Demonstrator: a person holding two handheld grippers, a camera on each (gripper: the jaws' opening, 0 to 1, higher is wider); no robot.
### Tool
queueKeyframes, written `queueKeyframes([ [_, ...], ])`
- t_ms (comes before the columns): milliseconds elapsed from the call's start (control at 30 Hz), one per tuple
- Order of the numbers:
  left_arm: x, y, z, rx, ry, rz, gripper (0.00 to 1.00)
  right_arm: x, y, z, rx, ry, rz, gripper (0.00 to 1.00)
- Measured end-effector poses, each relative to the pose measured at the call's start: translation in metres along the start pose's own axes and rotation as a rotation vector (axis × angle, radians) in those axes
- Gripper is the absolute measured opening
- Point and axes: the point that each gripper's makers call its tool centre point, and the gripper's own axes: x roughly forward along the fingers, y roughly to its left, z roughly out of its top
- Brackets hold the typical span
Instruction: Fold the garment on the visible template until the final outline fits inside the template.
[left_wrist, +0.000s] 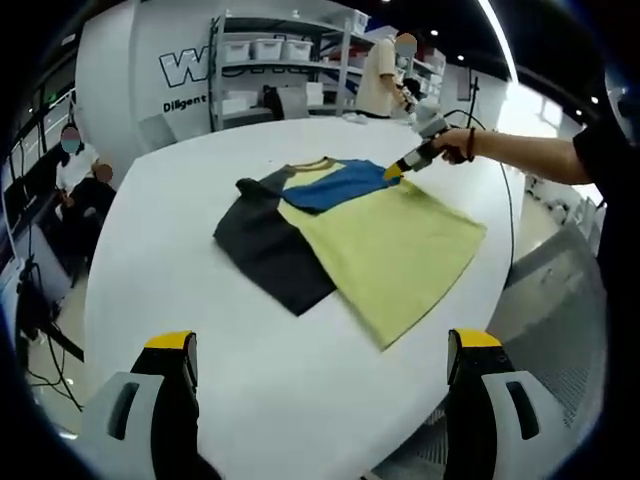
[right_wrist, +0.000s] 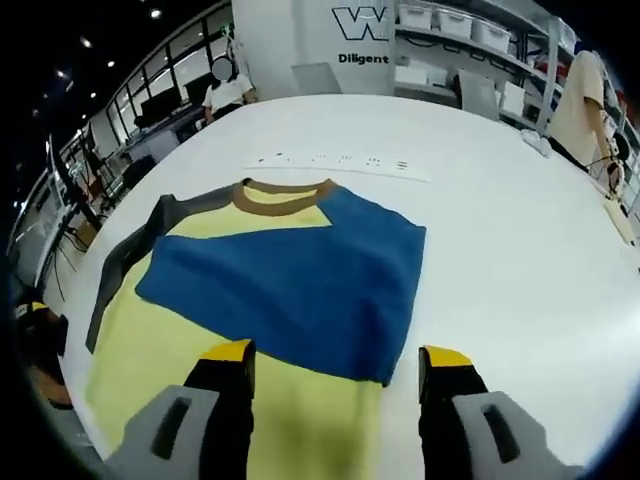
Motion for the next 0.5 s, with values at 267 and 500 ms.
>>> queueKeyframes([
  [267,-0.001,0.004,0.001,0.005,0.002,0.008,0.99,-0.014,0.016,0.004,-0.016,-0.037,0.046,0.80],
  [500,-0.002,0.003,0.003,0.005,-0.001,0.011,0.99,-0.026,0.029,0.002,-0.042,-0.055,0.076,0.89],
])
